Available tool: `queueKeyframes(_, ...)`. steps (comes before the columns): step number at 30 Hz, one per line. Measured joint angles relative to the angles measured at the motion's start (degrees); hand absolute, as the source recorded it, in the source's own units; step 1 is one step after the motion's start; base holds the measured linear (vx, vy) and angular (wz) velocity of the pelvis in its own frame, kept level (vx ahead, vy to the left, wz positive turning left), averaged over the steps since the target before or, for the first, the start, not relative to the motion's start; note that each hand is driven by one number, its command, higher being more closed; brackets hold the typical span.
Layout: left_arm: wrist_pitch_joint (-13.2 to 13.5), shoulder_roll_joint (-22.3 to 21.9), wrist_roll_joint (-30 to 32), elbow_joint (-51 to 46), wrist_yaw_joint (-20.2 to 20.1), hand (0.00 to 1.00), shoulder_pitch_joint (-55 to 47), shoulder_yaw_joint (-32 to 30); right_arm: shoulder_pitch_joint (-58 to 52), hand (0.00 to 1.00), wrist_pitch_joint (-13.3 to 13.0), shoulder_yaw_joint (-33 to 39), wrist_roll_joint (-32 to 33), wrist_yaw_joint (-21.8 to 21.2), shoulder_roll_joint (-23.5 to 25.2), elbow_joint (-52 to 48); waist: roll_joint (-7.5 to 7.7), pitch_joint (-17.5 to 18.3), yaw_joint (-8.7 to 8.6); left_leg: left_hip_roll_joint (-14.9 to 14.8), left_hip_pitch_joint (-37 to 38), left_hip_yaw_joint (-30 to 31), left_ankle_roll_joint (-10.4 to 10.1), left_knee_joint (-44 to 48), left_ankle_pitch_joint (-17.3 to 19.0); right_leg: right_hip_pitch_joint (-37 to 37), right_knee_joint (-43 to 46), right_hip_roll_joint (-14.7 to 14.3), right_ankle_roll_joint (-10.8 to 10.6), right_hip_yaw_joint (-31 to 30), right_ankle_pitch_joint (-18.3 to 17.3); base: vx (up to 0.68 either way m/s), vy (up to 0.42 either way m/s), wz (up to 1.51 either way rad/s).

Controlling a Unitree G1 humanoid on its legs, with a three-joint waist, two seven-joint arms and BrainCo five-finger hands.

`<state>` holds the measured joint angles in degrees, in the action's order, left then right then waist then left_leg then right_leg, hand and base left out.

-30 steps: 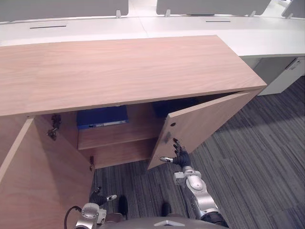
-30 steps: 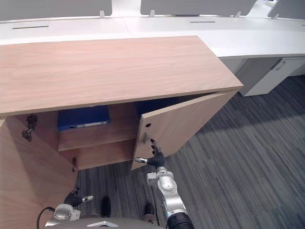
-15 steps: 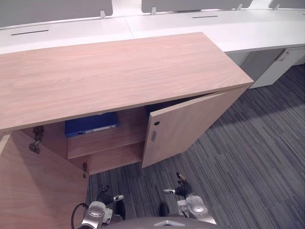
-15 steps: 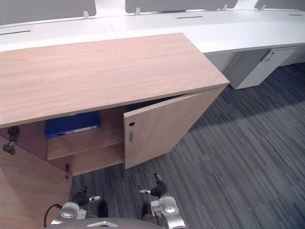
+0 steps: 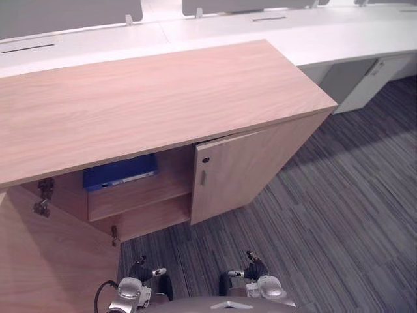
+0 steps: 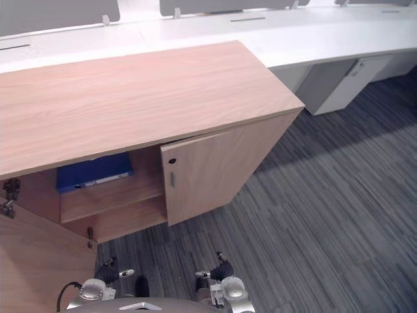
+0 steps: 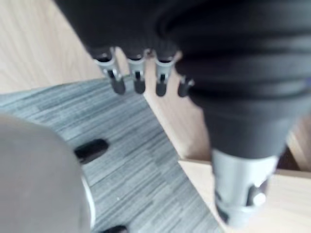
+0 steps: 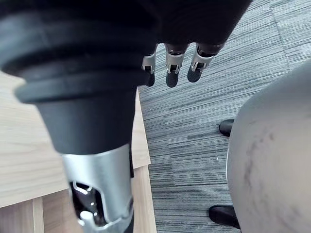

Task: Walk over to the cabinet, pick up the folder, carry it to the office cabinet, place the folder inside the office cabinet, then close the office cabinet door

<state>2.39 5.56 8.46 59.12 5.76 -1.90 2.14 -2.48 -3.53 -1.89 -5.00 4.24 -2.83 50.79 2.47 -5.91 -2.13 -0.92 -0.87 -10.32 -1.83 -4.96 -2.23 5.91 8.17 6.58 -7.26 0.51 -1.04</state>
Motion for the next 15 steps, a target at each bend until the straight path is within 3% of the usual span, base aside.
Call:
queueKeyframes(2, 0.00, 0.10, -0.48, -0.02, 0.03, 0.00, 0.42, -0.60, -0.31, 0.00, 0.01, 0.46, 0.01, 0.02, -0.19, 0.00, -0.31, -0.19, -0.24, -0.15, -0.53, 2.45, 0.44, 0.00, 0.24, 0.05, 1.22, 0.17, 0.03, 0.51, 0.02, 0.07, 0.050, 0.75)
queueKeyframes(3, 0.00, 0.21, -0.62, -0.23, 0.08, 0.00, 0.66, -1.96, -0.30, 0.00, 0.01, 0.56, 0.02, 0.03, -0.64, 0.01, -1.03, -0.59, -0.18, -0.68, -1.30, 6.45, 0.55, 0.23, -0.30, 0.00, 3.90, -0.02, 0.22, 0.41, -0.10, 0.15, 0.082, 1.60)
queueKeyframes(5, 0.00, 0.73, -1.64, -0.58, 0.29, 0.00, 0.70, -2.24, -0.41, 0.00, 0.02, 1.56, 0.05, 0.05, -0.63, -0.05, -1.38, -0.53, -0.26, -0.72, -2.10, 10.41, 0.31, 0.36, -1.51, 0.63, 7.10, -0.04, 1.84, 0.13, -1.32, 0.15, 0.041, 1.25)
queueKeyframes(6, 0.02, 1.28, -2.03, -1.45, 0.45, 0.00, 0.61, -2.56, -0.22, 0.00, 0.05, 1.61, 0.05, 0.05, -0.42, -0.03, -1.28, -0.49, 0.50, -0.73, -2.48, 10.96, 0.25, 0.38, -2.12, 0.99, 8.20, -0.10, 2.14, -0.27, -2.06, 0.12, -0.024, 0.48)
queueKeyframes(10, 0.02, 2.47, -3.81, -2.03, 1.58, 0.00, -0.73, -5.72, 1.69, 0.00, 0.05, 0.91, 0.06, 0.04, 0.27, -0.04, -0.26, 0.16, 2.33, -0.31, -4.99, 12.09, -1.07, 0.43, -3.04, -1.07, 1.06, -0.02, 1.80, 0.96, -3.71, 0.05, -0.092, 0.24)
queueKeyframes(12, 0.07, 2.81, -3.92, -2.07, 1.61, 0.00, 0.60, -7.00, 2.68, 0.00, 0.02, 1.03, 0.11, 0.07, 0.17, -0.08, 0.06, 0.02, 1.95, 0.22, -9.14, 14.38, -1.63, 3.80, -2.91, -2.19, -3.51, -0.16, 1.76, 3.41, -3.95, -0.04, -0.153, 0.57)
queueKeyframes(15, 0.22, 1.13, -4.89, -2.20, 1.67, 0.00, 1.28, -6.63, 3.01, 0.00, 0.05, 3.18, 0.13, 0.24, -0.32, -0.06, -1.80, -1.71, 1.88, -0.86, -11.60, 14.57, -2.31, 8.19, -3.66, -3.10, -1.86, -1.62, 3.06, 6.75, -5.14, -0.12, -0.135, 0.54)
